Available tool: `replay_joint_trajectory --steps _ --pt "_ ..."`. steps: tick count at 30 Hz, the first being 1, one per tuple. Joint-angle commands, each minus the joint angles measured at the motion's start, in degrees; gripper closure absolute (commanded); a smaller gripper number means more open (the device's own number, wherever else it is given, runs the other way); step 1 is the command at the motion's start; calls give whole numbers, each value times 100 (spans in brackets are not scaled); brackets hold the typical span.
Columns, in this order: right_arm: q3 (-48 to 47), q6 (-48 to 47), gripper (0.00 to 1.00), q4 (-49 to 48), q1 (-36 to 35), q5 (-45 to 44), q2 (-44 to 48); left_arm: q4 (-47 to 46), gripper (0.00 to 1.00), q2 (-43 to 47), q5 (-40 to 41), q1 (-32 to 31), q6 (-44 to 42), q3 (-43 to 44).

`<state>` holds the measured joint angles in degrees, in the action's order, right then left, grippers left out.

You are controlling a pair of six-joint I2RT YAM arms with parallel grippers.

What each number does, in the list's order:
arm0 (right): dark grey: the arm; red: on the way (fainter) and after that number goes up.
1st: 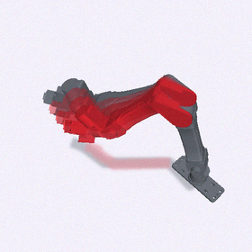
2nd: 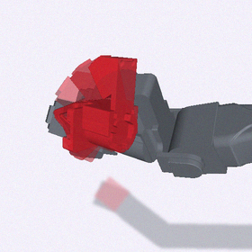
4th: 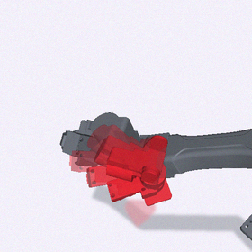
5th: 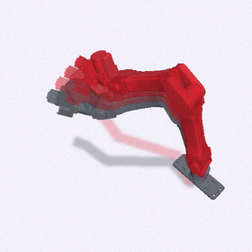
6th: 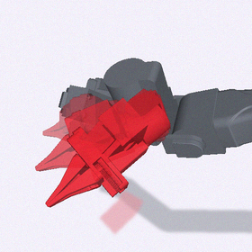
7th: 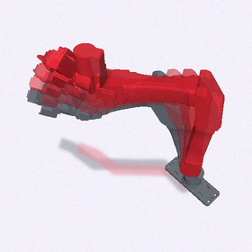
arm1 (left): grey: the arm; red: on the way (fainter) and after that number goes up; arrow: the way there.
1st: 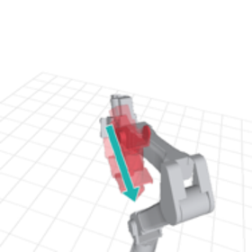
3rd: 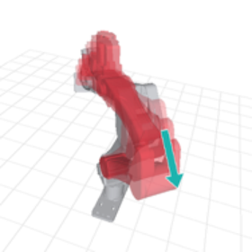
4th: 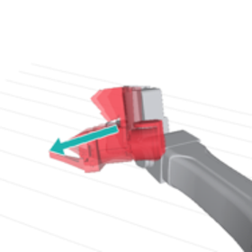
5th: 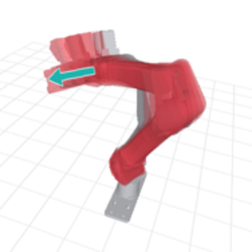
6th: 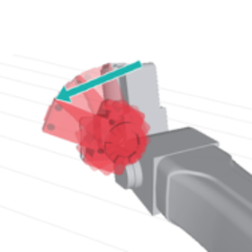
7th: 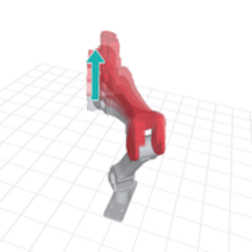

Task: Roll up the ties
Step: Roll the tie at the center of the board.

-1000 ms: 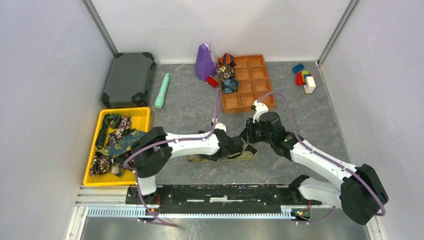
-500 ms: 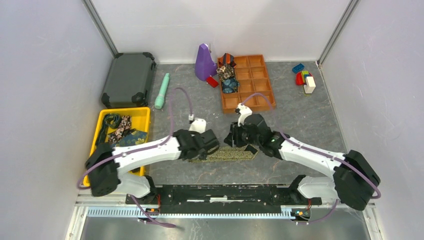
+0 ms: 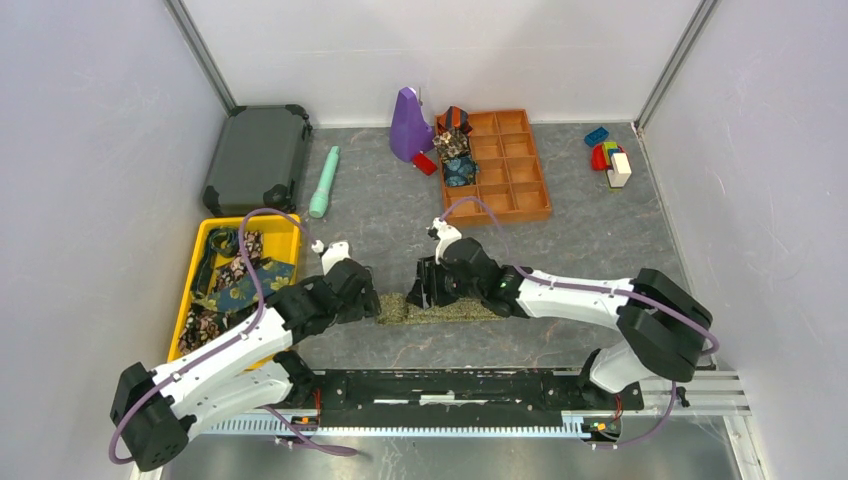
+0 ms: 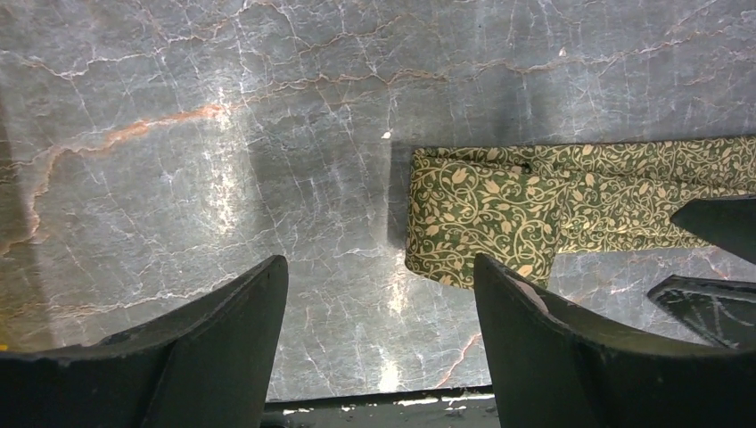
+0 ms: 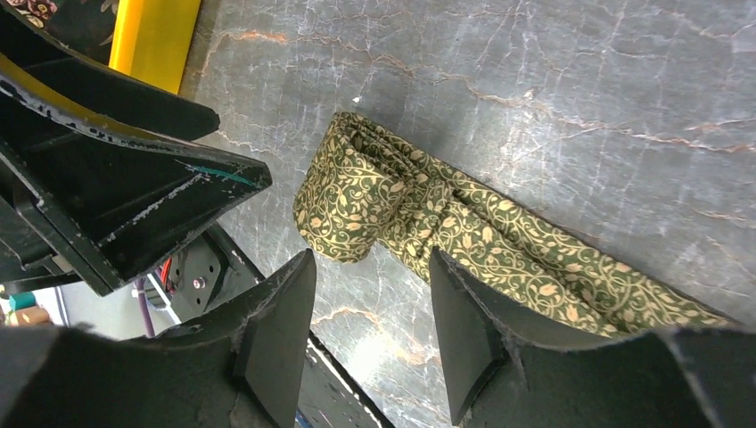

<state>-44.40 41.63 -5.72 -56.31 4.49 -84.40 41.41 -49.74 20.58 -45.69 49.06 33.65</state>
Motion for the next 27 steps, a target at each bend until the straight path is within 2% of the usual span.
replay_joint_trajectory --steps 1,11,27 --pt "-356 327 42 -281 -142 7 -281 -494 18 102 -293 137 -239 -169" --pt "-619 484 42 -377 -335 -8 -787 -770 20 19 -426 192 -289 -363" --pt "-719 465 51 -400 -363 -75 -1216 -1321 22 -307 -718 192 -335 -607"
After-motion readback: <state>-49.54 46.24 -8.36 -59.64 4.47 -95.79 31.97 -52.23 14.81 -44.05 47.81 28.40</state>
